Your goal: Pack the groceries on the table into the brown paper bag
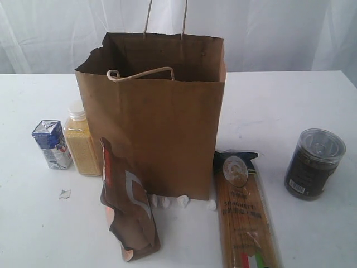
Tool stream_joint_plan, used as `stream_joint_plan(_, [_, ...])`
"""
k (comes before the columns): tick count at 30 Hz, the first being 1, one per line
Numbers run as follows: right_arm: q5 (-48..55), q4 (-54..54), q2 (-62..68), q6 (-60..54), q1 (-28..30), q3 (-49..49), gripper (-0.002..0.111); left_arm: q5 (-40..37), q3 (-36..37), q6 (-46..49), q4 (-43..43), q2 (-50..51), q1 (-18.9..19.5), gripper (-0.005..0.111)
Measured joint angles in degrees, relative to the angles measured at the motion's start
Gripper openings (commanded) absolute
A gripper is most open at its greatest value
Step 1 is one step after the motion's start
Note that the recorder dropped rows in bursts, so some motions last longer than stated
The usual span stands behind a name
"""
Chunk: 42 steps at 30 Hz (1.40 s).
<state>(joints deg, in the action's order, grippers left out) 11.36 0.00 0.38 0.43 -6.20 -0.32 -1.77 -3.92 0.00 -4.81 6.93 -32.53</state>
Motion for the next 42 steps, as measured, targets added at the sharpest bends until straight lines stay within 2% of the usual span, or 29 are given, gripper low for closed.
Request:
stream_joint_plan(5, [0.00,0.00,0.00,0.00,0.00,0.00,0.005,0.76,3.58,0.00,-0.25,-3.47,0.00,0.000])
stream_joint_plan(13, [0.00,0.00,0.00,0.00,0.00,0.00,0.005,-1.87,3.68,0.00,-0.25,-6.43,0.00,0.000])
stream_joint_plan(28, [-0.37,0.00,0.00,0.17,0.00,0.10,0.005,-1.87,3.71,0.00,-0.25,-6.64,0.00,0.000])
stream_joint_plan(34, [-12.46,14.22,0.00,18.54,0.00,0.21,0.005,-1.87,3.71,0.00,-0.25,-6.64,0.00,0.000])
stream_joint_plan(38, [-20.69,17.13,-0.09,26.80,0.00,0.21,0.005,-1.87,3.71,0.00,-0.25,-6.64,0.00,0.000])
stream_joint_plan(42, [-24.01,17.82,-0.09,32.52,0.00,0.21,0.005,-1.87,3.71,0.00,-0.25,-6.64,0.00,0.000])
